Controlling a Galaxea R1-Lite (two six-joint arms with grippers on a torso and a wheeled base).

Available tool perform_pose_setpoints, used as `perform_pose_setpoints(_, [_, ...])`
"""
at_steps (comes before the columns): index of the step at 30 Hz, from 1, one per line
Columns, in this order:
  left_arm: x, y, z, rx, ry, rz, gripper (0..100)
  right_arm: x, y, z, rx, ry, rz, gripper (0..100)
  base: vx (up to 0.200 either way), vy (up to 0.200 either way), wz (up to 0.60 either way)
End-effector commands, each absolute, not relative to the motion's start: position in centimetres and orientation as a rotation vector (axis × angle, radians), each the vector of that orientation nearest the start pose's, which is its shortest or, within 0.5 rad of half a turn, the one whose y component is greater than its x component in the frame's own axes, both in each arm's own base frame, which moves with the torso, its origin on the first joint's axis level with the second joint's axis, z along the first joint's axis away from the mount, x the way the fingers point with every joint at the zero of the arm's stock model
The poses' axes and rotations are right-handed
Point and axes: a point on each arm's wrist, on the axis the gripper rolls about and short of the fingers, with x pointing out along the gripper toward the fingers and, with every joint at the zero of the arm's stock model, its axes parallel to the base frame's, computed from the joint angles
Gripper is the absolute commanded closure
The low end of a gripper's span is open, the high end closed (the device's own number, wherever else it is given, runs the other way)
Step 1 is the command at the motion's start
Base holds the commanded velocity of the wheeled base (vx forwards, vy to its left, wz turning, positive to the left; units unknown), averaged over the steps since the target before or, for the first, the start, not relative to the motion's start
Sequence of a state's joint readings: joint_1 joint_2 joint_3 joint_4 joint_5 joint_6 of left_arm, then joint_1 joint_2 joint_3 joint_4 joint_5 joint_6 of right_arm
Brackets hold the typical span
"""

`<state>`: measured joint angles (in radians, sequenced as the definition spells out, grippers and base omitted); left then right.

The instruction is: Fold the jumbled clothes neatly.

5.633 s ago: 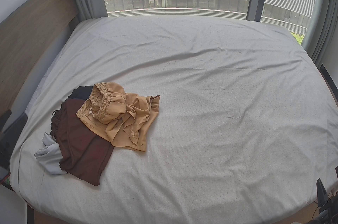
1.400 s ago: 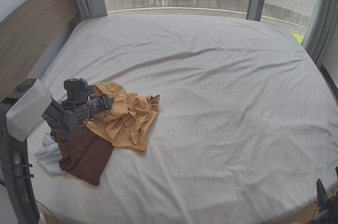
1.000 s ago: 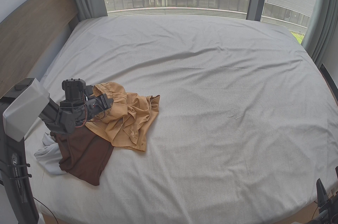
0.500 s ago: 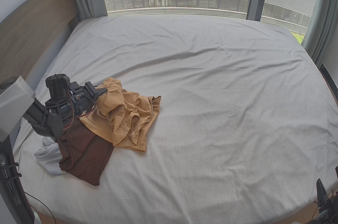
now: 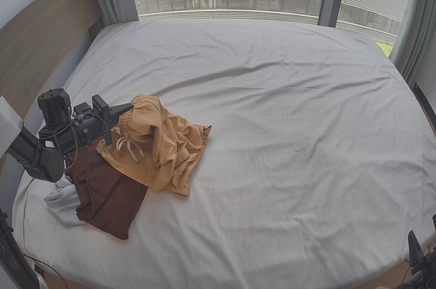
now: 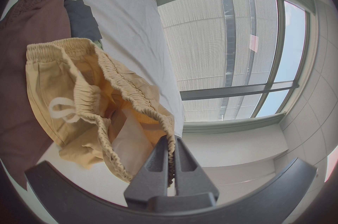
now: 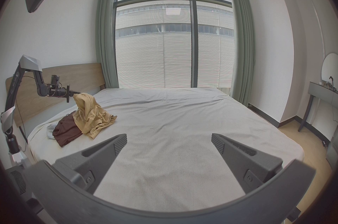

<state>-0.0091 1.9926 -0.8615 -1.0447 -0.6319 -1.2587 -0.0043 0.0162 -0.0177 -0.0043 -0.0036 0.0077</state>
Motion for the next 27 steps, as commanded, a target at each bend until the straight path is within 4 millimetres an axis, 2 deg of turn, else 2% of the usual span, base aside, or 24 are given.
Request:
perform_pose_setpoints(1, [34.2, -2.6, 16.4, -1.247, 0.456, -0.566, 100, -2.3, 0.0, 7.6, 0.008, -0.003, -0.009, 0, 0.0, 0.0, 0.0])
perform_pose_setpoints(4, [34.0, -3.1, 17.0, -1.265, 0.452, -0.577, 100, -2.3, 0.0, 7.6, 0.008, -0.003, -0.009, 0, 0.0, 0.0, 0.0])
perform_pose_setpoints(10, [32.9, -5.2, 19.0, -1.317, 0.414, -0.63, 100, -2.3, 0.0, 7.6, 0.008, -0.003, -0.008, 0, 0.0, 0.0, 0.0])
perform_pose_setpoints(22, [32.6, -7.7, 19.1, -1.314, 0.428, -0.659, 100, -2.3, 0.0, 7.6, 0.008, -0.003, -0.008, 0, 0.0, 0.0, 0.0])
perform_pose_setpoints(27, [32.4, -9.2, 19.3, -1.311, 0.376, -0.664, 100, -2.3, 0.0, 7.6, 0.008, -0.003, -0.006, 0, 0.0, 0.0, 0.0])
